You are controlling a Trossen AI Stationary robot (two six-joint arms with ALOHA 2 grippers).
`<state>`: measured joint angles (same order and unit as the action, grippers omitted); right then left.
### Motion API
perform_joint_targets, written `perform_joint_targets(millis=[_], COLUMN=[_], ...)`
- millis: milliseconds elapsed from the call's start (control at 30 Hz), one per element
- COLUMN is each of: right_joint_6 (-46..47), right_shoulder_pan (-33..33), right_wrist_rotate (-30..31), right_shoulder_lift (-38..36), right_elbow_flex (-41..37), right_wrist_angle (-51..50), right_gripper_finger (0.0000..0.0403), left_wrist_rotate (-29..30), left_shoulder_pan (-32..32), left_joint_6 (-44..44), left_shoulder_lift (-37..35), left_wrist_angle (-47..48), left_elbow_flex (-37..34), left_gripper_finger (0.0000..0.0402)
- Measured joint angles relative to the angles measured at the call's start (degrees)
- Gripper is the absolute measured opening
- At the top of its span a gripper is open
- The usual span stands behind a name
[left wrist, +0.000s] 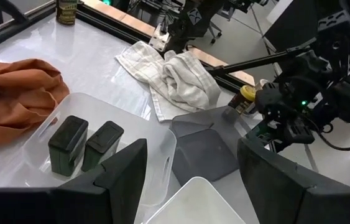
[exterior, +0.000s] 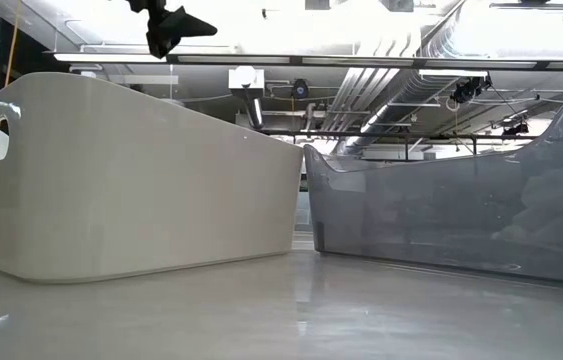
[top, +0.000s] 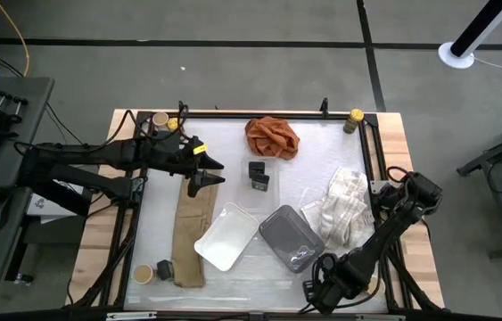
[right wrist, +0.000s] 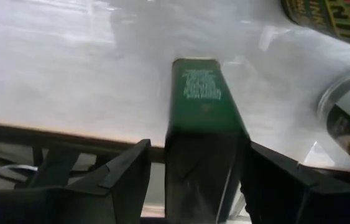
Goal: Sort spices by type
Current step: Put the green seasoning can into the transparent bin
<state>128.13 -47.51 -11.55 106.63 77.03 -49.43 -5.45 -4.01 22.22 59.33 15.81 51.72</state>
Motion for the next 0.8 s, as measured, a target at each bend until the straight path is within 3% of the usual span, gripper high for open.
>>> perform_joint_targets(millis=[167, 300, 367, 533, 633, 800], right_joint_6=[-1.1, -3.1, -5.4, -16.5, -25.5, -45.7], right_shoulder_pan=[0.0, 0.0, 0.0, 0.4, 2.2, 9.3], right_wrist_rotate=[0.1, 0.1, -0.3, 0.0, 4.4, 19.3], right_shoulder_lift=[1.5, 1.5, 1.5, 1.5, 1.5, 1.4], right_elbow_flex=[0.0, 0.9, 3.1, 14.4, 23.4, 36.3], right_wrist_angle=[0.1, -1.0, -2.8, -12.7, -21.9, -31.3], right_gripper_finger=[0.0224, 0.0157, 0.0115, 0.0112, 0.0112, 0.0112], left_wrist_rotate=[0.2, 0.3, 0.3, 0.4, 0.4, 0.4], left_shoulder_pan=[0.0, 0.0, 0.0, -0.1, -0.1, -0.1], left_joint_6=[0.0, 0.0, 0.0, -0.7, -0.9, -0.8], left_shoulder_lift=[0.0, 0.0, 0.0, 0.0, 0.0, 0.0], left_wrist_angle=[-0.1, -0.1, -0.1, 1.5, 2.9, 6.2], left_elbow_flex=[0.0, 0.0, 0.0, 0.0, 0.0, 0.0], left_gripper_finger=[0.0236, 0.0236, 0.0236, 0.0236, 0.0236, 0.0236])
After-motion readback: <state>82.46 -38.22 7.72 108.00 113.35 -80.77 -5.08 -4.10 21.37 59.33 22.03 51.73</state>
